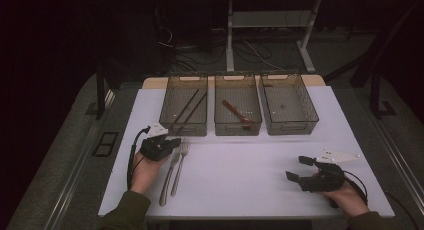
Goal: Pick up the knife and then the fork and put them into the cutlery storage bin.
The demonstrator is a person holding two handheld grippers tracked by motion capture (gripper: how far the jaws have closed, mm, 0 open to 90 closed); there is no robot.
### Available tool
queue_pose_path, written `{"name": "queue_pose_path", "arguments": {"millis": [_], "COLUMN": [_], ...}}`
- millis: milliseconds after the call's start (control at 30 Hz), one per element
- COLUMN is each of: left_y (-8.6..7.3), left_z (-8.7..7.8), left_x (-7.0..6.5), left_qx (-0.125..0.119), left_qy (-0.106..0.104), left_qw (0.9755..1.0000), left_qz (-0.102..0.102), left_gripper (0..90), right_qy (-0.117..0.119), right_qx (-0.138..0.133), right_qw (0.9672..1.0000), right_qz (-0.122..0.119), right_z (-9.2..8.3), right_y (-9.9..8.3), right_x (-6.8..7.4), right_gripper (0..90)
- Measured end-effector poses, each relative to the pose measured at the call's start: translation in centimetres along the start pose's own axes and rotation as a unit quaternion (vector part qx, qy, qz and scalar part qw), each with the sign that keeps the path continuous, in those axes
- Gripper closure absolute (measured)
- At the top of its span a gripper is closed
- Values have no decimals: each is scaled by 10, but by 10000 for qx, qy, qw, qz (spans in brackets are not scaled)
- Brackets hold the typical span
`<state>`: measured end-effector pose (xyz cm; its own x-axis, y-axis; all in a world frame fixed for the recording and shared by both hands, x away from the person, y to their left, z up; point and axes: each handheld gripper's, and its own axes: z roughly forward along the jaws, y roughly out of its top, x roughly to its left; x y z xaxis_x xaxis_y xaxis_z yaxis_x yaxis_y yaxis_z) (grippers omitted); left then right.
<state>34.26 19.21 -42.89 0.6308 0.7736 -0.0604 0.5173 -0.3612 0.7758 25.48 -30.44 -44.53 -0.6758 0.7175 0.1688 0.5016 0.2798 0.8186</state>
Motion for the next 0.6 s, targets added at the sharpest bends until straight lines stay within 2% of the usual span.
{"name": "queue_pose_path", "arguments": {"millis": [200, 400, 600], "left_y": [2, 4, 5], "left_z": [16, 28, 34], "left_x": [8, 7, 9], "left_qx": [96, 299, 298], "left_qy": [121, 296, 268], "left_qw": [9998, 9991, 9991], "left_qz": [-104, -47, -108], "left_gripper": [889, 889, 889], "right_qy": [-25, -18, -11], "right_qx": [-9, -3, -17], "right_qw": [10000, 10000, 10000], "right_qz": [19, 28, 26], "right_z": [0, 0, 0], "right_y": [0, 0, 0], "right_x": [-1, -1, -1], "right_gripper": [192, 192, 192]}}
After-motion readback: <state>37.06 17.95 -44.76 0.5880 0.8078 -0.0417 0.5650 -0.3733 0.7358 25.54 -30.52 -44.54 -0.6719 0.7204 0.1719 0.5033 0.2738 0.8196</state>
